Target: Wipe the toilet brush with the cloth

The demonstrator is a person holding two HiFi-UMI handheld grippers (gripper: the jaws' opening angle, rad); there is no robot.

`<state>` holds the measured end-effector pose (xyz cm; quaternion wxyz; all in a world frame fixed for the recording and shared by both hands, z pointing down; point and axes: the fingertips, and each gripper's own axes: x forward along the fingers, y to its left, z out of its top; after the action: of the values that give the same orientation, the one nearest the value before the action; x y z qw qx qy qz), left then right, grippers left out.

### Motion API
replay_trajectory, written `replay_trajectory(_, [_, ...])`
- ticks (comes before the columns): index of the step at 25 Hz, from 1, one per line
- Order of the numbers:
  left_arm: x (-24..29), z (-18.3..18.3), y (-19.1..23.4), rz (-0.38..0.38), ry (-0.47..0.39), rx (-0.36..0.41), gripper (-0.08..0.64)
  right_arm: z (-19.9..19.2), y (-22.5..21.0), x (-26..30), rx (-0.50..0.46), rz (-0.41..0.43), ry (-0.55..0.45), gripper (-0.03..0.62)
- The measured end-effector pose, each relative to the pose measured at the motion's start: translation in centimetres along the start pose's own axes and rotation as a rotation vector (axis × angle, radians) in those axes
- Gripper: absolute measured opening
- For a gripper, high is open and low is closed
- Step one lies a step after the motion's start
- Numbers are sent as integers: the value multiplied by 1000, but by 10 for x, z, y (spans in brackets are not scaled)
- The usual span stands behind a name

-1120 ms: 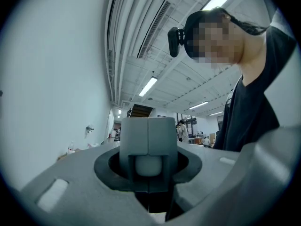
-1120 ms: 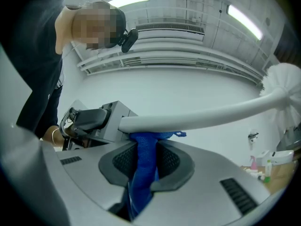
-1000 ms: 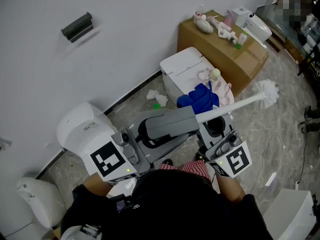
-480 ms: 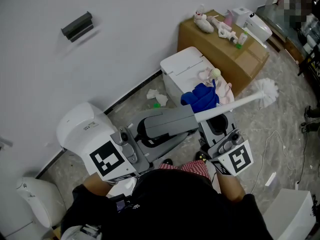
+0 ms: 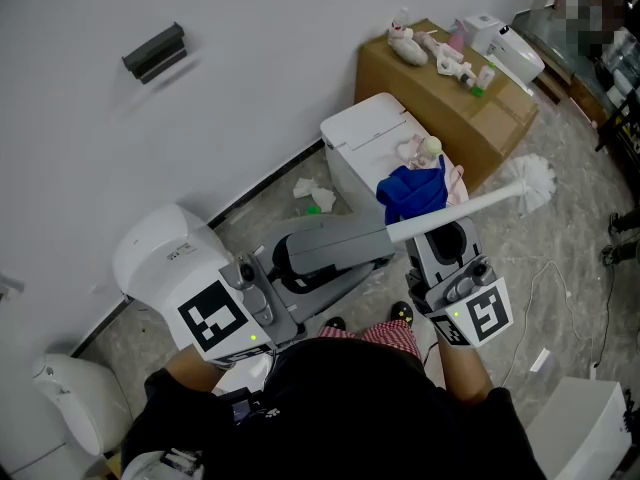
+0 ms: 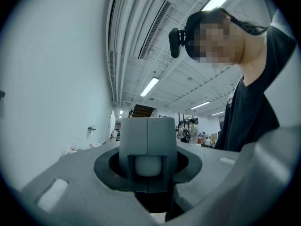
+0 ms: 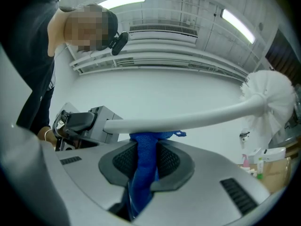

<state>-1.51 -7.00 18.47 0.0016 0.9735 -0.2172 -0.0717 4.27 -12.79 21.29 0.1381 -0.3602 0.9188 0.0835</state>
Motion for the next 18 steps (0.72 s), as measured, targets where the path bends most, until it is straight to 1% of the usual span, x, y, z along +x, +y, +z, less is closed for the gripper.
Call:
replay_trajectory(10, [0, 0, 0, 5, 1, 0, 164, 3, -15, -5, -10, -33, 2, 72])
replay_trajectory(18, [0, 0, 0, 7, 1, 1, 164, 5, -30, -12, -38, -74, 7, 71])
